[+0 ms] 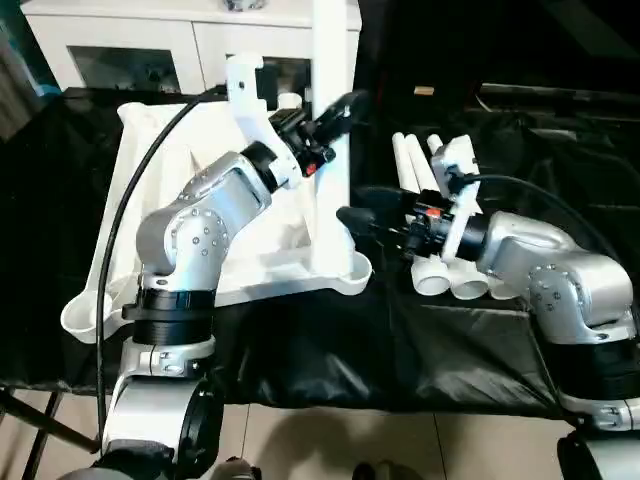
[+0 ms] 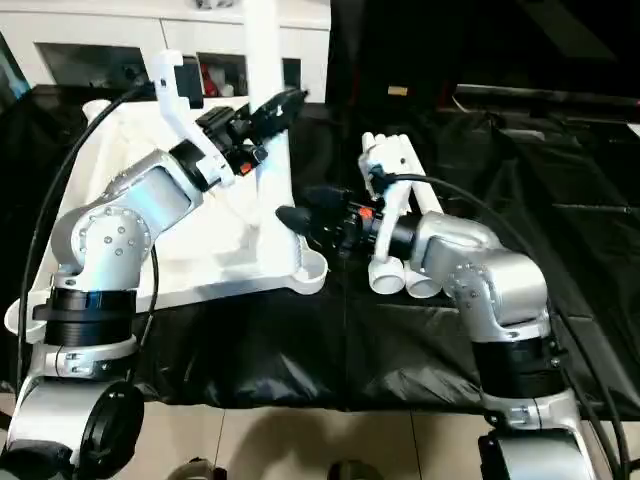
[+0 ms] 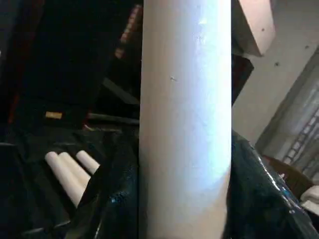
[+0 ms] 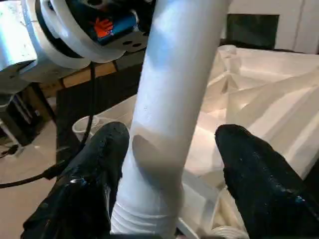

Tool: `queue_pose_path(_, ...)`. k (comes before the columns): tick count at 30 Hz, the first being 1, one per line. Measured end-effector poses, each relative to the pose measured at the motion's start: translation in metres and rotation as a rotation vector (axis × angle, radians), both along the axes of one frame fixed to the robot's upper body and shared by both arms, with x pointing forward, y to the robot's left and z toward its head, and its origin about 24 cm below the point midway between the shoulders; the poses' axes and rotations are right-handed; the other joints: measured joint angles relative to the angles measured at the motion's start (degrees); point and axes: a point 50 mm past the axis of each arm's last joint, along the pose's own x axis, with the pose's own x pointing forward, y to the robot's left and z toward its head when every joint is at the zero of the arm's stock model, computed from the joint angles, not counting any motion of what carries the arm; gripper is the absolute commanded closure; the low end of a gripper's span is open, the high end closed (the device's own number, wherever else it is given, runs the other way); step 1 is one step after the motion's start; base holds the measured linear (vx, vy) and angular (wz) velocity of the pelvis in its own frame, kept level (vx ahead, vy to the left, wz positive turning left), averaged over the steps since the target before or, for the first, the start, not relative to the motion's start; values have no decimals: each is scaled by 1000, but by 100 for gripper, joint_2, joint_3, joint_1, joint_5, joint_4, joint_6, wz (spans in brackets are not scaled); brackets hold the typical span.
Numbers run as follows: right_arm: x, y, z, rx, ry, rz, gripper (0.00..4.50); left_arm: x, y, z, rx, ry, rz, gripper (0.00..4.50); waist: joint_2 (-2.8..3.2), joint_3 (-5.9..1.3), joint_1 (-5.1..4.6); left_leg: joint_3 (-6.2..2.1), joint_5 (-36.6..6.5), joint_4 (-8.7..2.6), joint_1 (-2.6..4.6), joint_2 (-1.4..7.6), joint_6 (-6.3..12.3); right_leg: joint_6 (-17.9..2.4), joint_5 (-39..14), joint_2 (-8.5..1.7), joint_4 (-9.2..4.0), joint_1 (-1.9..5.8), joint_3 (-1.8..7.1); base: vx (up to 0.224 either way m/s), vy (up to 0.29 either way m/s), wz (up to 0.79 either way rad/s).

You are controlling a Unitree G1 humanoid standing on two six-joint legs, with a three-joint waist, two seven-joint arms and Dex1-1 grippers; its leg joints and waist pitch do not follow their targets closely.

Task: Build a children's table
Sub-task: Pick table leg

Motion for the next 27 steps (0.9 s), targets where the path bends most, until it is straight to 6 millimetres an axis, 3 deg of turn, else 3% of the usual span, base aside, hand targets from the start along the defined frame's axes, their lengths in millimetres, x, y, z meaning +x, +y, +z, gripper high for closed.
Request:
queue_pose_path(15, -4, 5, 2, 26, 121, 97, 133, -18, -20, 14, 1, -78, -142, 266, -4, -1, -1, 3, 3, 1, -2, 1, 3, 1, 1, 0, -1, -1, 1, 0, 0, 0)
queue_pose_path(27, -6, 4, -1, 17, 169, 135, 133, -24, -26, 7, 33, -58, -231, 266, -3, -1, 7, 3, 3, 1, -2, 0, 3, 1, 1, 0, -2, 0, 1, 0, 0, 0)
